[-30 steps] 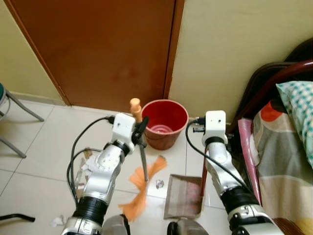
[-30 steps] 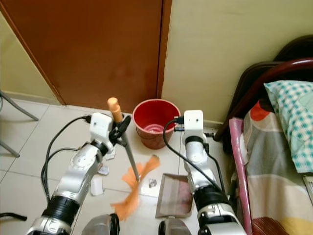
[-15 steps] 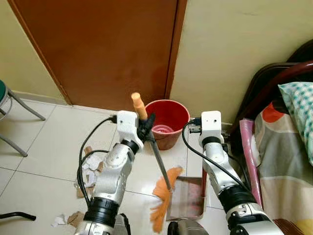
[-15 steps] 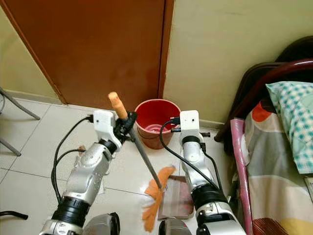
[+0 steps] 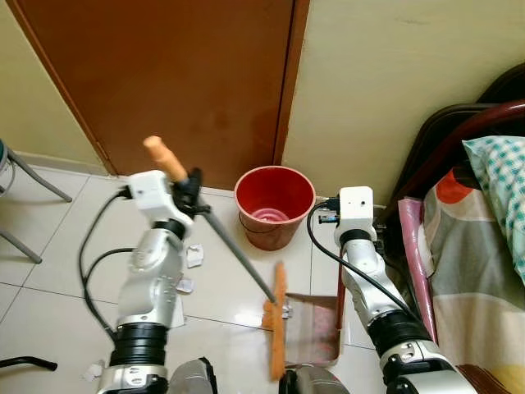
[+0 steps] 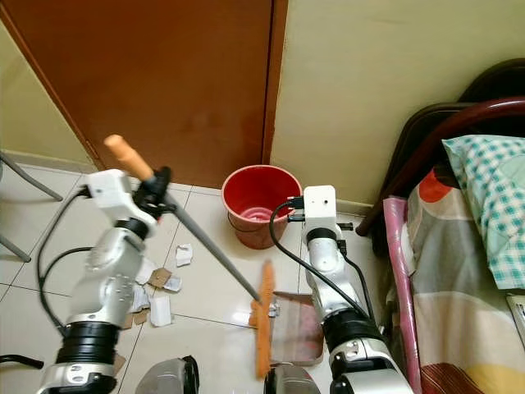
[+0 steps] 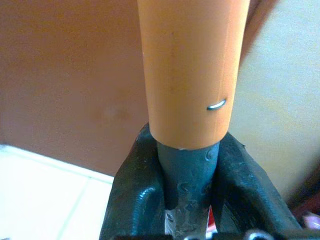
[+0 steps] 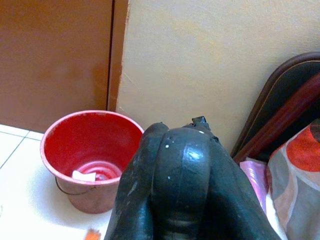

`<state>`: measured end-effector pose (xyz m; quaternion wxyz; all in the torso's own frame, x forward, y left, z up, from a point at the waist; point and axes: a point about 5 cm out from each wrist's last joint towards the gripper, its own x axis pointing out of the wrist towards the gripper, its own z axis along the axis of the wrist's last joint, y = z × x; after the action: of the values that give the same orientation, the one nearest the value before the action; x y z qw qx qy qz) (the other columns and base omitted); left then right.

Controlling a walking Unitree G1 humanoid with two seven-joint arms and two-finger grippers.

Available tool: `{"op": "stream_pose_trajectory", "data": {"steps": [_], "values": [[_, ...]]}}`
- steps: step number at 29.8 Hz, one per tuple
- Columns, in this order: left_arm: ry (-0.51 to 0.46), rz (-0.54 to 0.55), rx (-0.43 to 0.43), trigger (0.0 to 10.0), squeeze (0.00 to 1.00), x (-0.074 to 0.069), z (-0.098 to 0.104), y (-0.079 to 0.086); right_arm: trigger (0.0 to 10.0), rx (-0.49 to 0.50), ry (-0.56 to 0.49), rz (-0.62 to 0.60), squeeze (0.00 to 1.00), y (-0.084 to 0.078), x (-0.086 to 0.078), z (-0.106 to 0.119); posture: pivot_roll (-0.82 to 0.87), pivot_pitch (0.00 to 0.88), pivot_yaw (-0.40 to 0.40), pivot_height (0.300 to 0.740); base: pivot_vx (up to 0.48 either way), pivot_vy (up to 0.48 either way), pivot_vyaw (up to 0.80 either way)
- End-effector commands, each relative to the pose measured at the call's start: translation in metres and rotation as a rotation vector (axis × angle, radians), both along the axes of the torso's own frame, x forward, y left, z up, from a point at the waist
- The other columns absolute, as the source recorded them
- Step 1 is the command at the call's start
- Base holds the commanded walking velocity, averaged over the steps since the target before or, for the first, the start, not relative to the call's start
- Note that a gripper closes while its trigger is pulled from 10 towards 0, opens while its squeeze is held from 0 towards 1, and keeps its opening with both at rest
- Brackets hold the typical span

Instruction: Sweep floor

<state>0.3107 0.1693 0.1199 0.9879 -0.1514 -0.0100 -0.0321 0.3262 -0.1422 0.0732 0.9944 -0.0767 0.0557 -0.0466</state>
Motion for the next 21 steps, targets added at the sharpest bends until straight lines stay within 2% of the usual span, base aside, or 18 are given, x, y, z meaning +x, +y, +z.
{"op": "stream_pose_trajectory", "data": {"steps": [1,2,5,8,9,11,12,13,16,18,20,21], "values": [[0.009,0.022,0.042,10.0,0.00,-0.005,-0.002,0.011,10.0,0.024,0.008,-0.012,0.00,-0.004,-0.003,-0.001,0.02,0.120,-0.045,0.740,0.000,0.000,0.00],[0.046,0.030,0.058,10.0,0.00,-0.011,-0.009,0.020,10.0,0.028,0.010,-0.016,0.00,-0.006,-0.005,-0.002,0.02,0.123,-0.046,0.740,0.000,0.000,0.00],[0.090,0.015,0.060,10.0,0.00,-0.016,-0.018,0.022,10.0,0.036,0.015,-0.016,0.00,-0.008,-0.008,-0.004,0.02,0.125,-0.046,0.740,0.000,0.000,0.00],[0.117,-0.055,0.014,10.0,0.00,-0.017,-0.021,0.006,10.0,0.041,0.023,-0.005,0.00,-0.007,-0.008,-0.005,0.02,0.127,-0.048,0.740,0.000,0.000,0.00],[0.105,-0.128,-0.020,10.0,0.00,-0.015,-0.018,-0.013,10.0,0.041,0.028,0.007,0.00,-0.005,-0.007,-0.006,0.02,0.125,-0.052,0.740,0.000,0.000,0.00],[0.082,-0.213,-0.071,10.0,0.00,-0.012,-0.011,-0.039,10.0,0.043,0.033,0.016,0.00,-0.004,-0.006,-0.006,0.02,0.124,-0.055,0.740,0.000,0.000,0.00],[0.082,-0.213,-0.071,10.0,0.00,-0.012,-0.011,-0.039,10.0,0.043,0.033,0.016,0.00,-0.004,-0.006,-0.006,0.02,0.124,-0.055,0.740,0.000,0.000,0.00],[0.052,-0.291,-0.119,10.0,0.00,-0.008,-0.001,-0.065,10.0,0.048,0.040,0.024,0.00,-0.004,-0.006,-0.006,0.02,0.119,-0.055,0.740,0.000,0.000,0.00],[0.015,-0.392,-0.168,10.0,0.00,-0.007,0.013,-0.096,10.0,0.053,0.041,0.030,0.00,-0.004,-0.006,-0.006,0.00,0.118,-0.052,0.740,0.000,0.000,0.00],[0.016,-0.396,-0.163,10.0,0.00,-0.008,0.013,-0.096,10.0,0.057,0.040,0.029,0.00,-0.004,-0.007,-0.006,0.00,0.118,-0.046,0.740,0.000,0.000,0.00],[0.033,-0.373,-0.130,10.0,0.00,-0.009,0.007,-0.087,10.0,0.070,0.040,0.023,0.00,-0.005,-0.008,-0.006,0.00,0.120,-0.043,0.740,0.000,0.000,0.00],[0.047,-0.336,-0.099,10.0,0.00,-0.010,0.001,-0.074,10.0,0.077,0.040,0.020,0.00,-0.005,-0.009,-0.007,0.00,0.123,-0.041,0.740,0.000,0.000,0.00]]}}
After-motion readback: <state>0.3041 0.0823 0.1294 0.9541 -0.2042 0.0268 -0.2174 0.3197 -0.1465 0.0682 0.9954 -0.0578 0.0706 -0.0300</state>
